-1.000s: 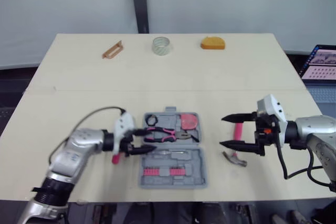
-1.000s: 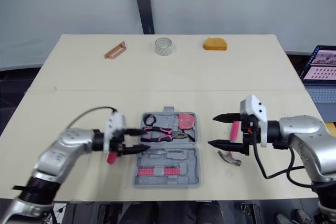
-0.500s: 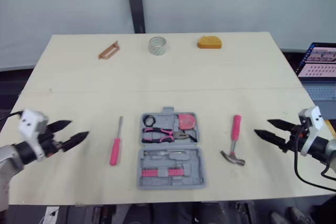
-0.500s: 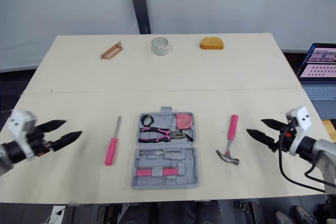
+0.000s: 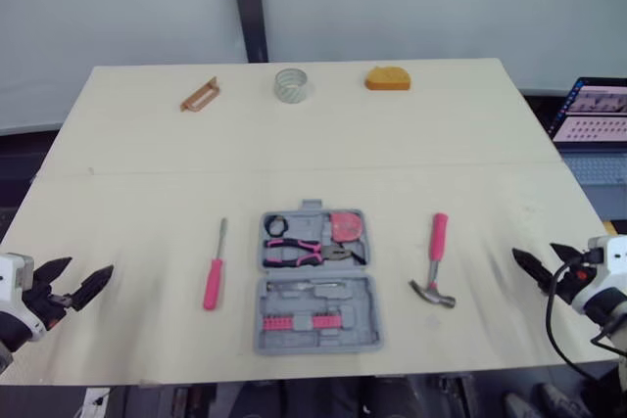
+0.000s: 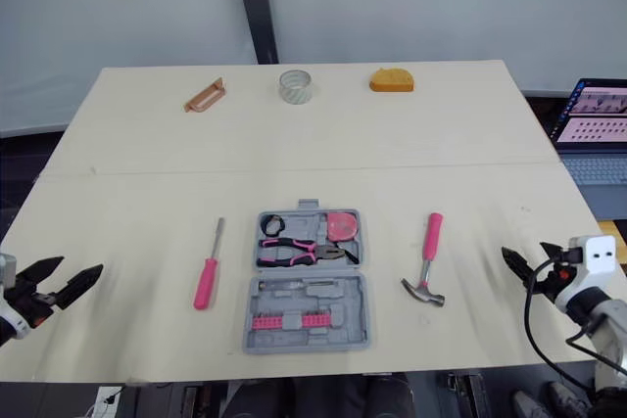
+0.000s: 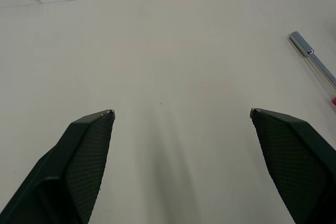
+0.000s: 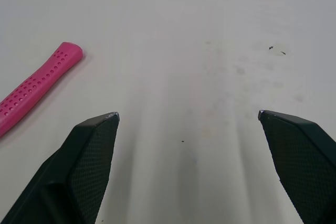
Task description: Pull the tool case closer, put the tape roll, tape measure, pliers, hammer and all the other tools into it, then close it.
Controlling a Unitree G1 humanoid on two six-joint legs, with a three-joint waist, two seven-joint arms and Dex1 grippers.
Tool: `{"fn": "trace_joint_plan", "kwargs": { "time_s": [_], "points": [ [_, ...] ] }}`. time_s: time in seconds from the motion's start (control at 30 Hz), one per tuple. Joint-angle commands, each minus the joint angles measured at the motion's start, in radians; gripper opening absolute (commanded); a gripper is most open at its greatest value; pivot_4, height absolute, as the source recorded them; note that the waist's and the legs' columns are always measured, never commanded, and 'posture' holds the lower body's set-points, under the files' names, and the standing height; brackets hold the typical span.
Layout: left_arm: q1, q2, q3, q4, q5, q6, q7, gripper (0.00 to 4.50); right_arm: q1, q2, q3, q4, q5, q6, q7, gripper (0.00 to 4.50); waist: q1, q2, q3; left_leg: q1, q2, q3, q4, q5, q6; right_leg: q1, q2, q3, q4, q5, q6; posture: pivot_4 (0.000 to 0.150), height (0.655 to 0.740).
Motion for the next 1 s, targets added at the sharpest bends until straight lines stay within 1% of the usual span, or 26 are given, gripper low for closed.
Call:
{"fn": "trace_joint_plan", "kwargs": {
  "time_s": [0.03, 0.13, 0.23, 0.3, 0.4, 0.47, 0.57, 0.67, 0.77, 1.0],
  "points": [
    [-0.043, 0.023, -0.039, -0.028, -0.012, -0.005, -0.015, 4.44, 0.020, 0.010, -0.033, -0.149, 0.066, 0.093, -0.035, 4.50, 0.003, 0.001, 0.000, 0.000, 0.000, 0.000, 0.000, 0.000, 0.000, 0.000, 0.000, 0.000, 0.000, 0.000, 0.000, 0.150, 0.7400],
    [-0.091, 0.045, -0.110, -0.097, -0.038, 0.051, -0.051, 4.44, 0.030, 0.029, -0.022, -0.291, 0.094, 0.202, -0.104, 4.50, 0.002, 0.001, 0.000, 0.000, 0.000, 0.000, 0.000, 0.000, 0.000, 0.000, 0.000, 0.000, 0.001, 0.000, 0.000, 0.150, 0.7400],
    [-0.209, 0.080, -0.272, -0.185, -0.045, 0.107, -0.119, 4.44, 0.051, 0.080, 0.037, -0.524, 0.103, 0.387, -0.264, 4.50, 0.008, 0.001, 0.000, 0.000, 0.000, -0.001, 0.001, 0.000, 0.000, 0.000, 0.000, 0.000, 0.001, 0.000, 0.000, 0.150, 0.7400],
    [-0.261, 0.092, -0.339, -0.219, -0.052, 0.141, -0.144, 4.44, 0.061, 0.113, 0.039, -0.609, 0.116, 0.455, -0.331, 4.50, 0.014, 0.001, 0.000, 0.000, 0.000, -0.001, 0.001, 0.000, 0.000, 0.000, 0.000, 0.000, 0.002, 0.000, 0.000, 0.150, 0.7400],
    [-0.359, 0.110, -0.503, -0.276, -0.014, 0.137, -0.219, 4.44, 0.076, 0.174, 0.051, -0.746, 0.137, 0.574, -0.447, 4.50, 0.014, 0.003, -0.001, 0.000, -0.001, 0.000, 0.000, 0.000, 0.000, -0.001, 0.000, 0.002, 0.002, 0.000, 0.000, 0.150, 0.7400],
    [-0.431, 0.103, -0.590, -0.293, -0.008, 0.131, -0.263, 4.44, 0.077, 0.213, 0.064, -0.813, 0.133, 0.641, -0.529, 4.50, 0.014, 0.003, 0.000, -0.001, 0.000, 0.000, 0.000, 0.000, 0.000, -0.002, 0.000, 0.002, 0.002, 0.000, 0.000, 0.150, 0.7400],
    [-0.544, 0.059, -0.714, -0.282, 0.010, 0.084, -0.333, 4.44, 0.088, 0.283, 0.105, -0.914, 0.134, 0.738, -0.625, 4.50, 0.014, 0.003, 0.000, -0.001, 0.000, 0.000, 0.001, 0.000, -0.001, -0.002, 0.001, 0.003, 0.002, 0.000, 0.000, 0.150, 0.7400],
    [-0.610, 0.003, -0.808, -0.280, 0.036, 0.039, -0.370, 4.44, 0.092, 0.355, 0.123, -0.983, 0.135, 0.834, -0.718, 4.50, 0.014, 0.003, -0.001, -0.001, 0.000, 0.000, 0.001, 0.000, -0.001, -0.002, 0.001, 0.003, 0.002, 0.000, 0.000, 0.150, 0.7400],
    [-0.643, -0.042, -0.868, -0.268, 0.064, -0.009, -0.388, 4.44, 0.104, 0.397, 0.148, -1.012, 0.105, 0.885, -0.778, 4.50, 0.014, 0.003, -0.001, -0.001, -0.001, 0.000, 0.001, 0.000, 0.000, -0.002, 0.001, 0.003, 0.002, 0.000, 0.000, 0.150, 0.7400],
    [-0.688, -0.112, -0.930, -0.260, 0.093, -0.036, -0.390, 4.44, 0.131, 0.457, 0.240, -1.024, 0.015, 0.879, -0.849, 4.50, 0.010, 0.003, -0.001, -0.001, -0.001, 0.001, 0.001, 0.000, 0.000, -0.003, 0.001, 0.004, 0.002, 0.000, 0.000, 0.150, 0.7400]
  ]
}}
